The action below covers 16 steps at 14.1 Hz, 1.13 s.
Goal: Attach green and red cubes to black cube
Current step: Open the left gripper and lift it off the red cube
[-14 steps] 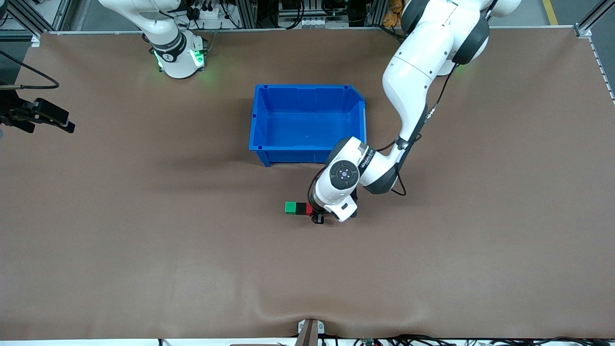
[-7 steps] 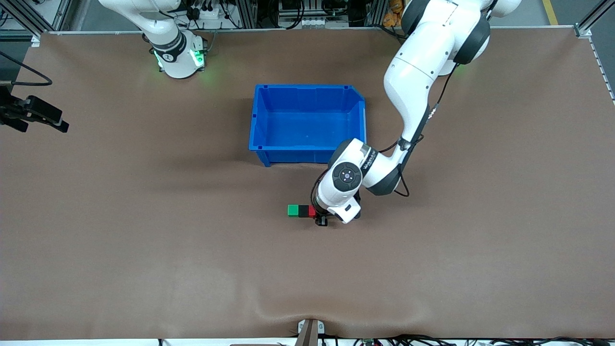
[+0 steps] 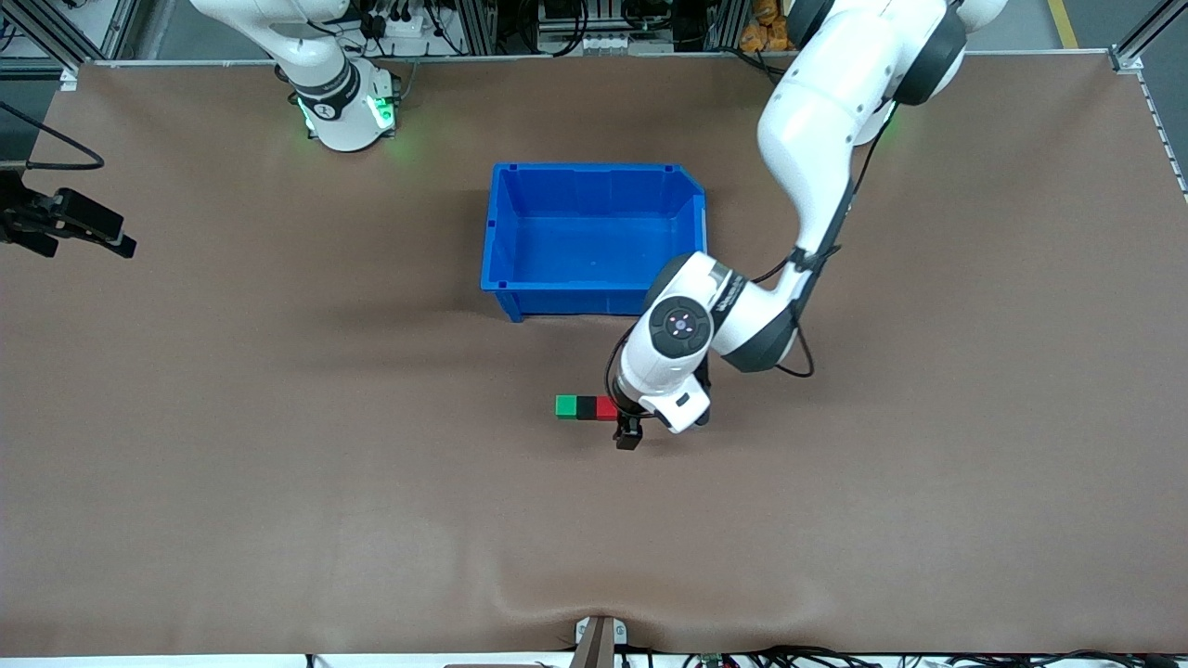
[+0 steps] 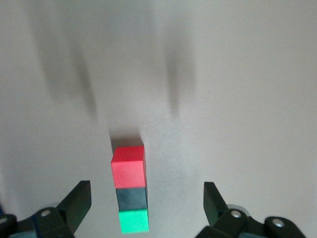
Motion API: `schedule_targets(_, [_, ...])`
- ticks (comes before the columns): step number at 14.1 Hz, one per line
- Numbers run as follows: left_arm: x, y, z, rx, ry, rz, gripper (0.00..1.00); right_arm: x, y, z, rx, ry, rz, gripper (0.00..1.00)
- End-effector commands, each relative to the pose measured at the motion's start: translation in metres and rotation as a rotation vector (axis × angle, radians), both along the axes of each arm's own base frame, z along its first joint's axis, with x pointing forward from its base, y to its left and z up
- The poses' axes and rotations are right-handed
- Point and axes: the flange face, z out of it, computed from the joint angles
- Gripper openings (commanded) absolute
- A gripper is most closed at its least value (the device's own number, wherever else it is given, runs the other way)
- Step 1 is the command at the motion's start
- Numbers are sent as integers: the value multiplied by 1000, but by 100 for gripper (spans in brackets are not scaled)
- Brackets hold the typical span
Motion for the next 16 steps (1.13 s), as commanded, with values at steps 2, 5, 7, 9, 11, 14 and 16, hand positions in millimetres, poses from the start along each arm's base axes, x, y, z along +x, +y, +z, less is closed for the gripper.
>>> schedule_targets(2, [1,31,68,44,-4,-146,100,1,-1,10,12,-10,-14,100])
schedule_targets(5, [2,57,116,79,-6,-255,100,3,-2,17,11,-25,-13,100])
schedule_targets(7, [3,80,148,87,1,-329,100,3,-4,14,13,-15,-15,100])
schedule_targets(9, [-2,102,178,101,23,-404,100,2,-5,14,13,-11,-20,100])
schedule_targets(11, [-5,127,200,114,54,-529,100,2,-7,14,13,-11,-26,100])
schedule_targets(14, [-3,178,244,106,35,-684,100,2,-10,14,13,-11,-32,100])
schedule_targets(16, [-13,197,261,124,63,-795,100,3,-9,13,13,-10,-30,100])
